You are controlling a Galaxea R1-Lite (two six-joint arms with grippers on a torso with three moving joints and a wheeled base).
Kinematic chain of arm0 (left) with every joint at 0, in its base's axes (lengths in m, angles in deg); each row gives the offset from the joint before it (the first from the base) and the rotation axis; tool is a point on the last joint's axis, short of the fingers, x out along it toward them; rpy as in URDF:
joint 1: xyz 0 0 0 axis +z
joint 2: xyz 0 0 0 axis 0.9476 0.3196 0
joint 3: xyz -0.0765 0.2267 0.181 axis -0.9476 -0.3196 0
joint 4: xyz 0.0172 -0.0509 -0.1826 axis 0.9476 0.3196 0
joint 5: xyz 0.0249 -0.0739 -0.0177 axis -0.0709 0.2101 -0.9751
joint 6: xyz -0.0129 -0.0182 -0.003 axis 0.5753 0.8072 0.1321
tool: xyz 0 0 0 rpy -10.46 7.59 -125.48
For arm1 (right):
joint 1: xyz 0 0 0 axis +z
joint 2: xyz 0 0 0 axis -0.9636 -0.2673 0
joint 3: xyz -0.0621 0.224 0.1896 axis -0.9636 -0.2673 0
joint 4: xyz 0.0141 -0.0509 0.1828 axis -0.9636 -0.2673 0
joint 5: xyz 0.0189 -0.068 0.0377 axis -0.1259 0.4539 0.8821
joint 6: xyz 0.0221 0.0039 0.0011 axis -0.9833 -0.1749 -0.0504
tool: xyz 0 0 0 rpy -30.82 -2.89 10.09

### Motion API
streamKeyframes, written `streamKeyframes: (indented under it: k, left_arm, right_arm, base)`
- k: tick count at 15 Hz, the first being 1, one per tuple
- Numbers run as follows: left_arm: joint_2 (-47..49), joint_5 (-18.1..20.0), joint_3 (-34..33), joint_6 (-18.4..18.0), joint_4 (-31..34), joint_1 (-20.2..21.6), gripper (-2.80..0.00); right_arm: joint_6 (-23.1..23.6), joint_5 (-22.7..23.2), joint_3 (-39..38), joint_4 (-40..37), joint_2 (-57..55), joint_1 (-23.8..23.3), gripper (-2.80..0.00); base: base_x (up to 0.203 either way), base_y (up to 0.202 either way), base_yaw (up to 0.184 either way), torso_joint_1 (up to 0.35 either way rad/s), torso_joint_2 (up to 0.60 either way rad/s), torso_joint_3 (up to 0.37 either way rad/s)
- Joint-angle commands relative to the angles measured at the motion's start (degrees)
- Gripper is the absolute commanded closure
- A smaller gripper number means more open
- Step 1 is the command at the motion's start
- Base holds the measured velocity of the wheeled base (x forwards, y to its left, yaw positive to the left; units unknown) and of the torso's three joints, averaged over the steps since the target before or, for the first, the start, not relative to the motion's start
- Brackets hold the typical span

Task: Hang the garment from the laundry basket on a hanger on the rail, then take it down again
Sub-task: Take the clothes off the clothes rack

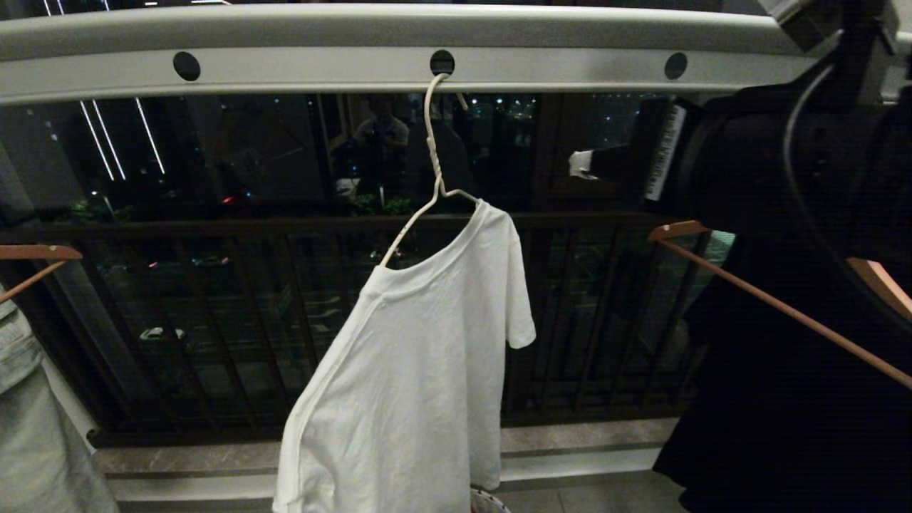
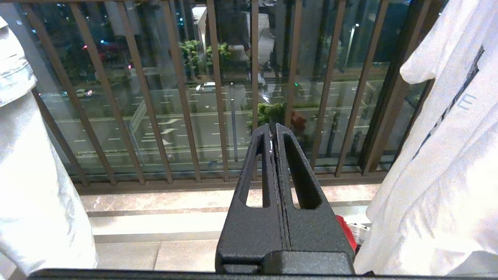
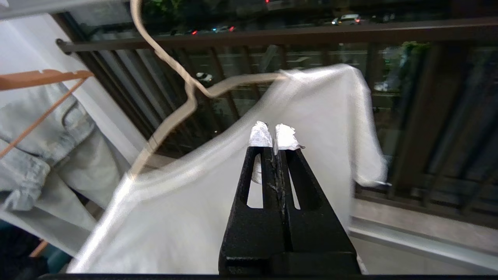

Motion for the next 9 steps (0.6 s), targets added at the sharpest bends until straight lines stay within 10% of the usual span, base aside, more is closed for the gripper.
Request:
streamKeyframes:
  k: [1, 4, 5, 9]
  left_arm:
    - [0.0, 0.0, -0.9, 0.0, 0.0, 0.0, 0.0]
    - [0.1, 0.0, -0.9, 0.0, 0.0, 0.0, 0.0]
    - [0.0, 0.0, -0.9, 0.0, 0.0, 0.0, 0.0]
    - [0.1, 0.0, -0.9, 0.0, 0.0, 0.0, 0.0]
  right_arm:
    - [-0.2, -0.6, 4.9, 0.2, -7.5, 1.5, 0.0]
    - [-0.2, -1.0, 9.1, 0.5, -10.9, 1.6, 0.0]
    - [-0.2, -1.1, 10.3, 0.5, -12.0, 1.6, -2.8]
    - [-0.2, -5.0, 15.9, 0.6, -17.0, 2.3, -2.8]
  base:
    - [0.0, 0.0, 0.0, 0.0, 0.0, 0.0]
    - [0.0, 0.0, 0.0, 0.0, 0.0, 0.0]
    - [0.0, 0.0, 0.0, 0.0, 0.0, 0.0]
    - [0.0, 0.0, 0.0, 0.0, 0.0, 0.0]
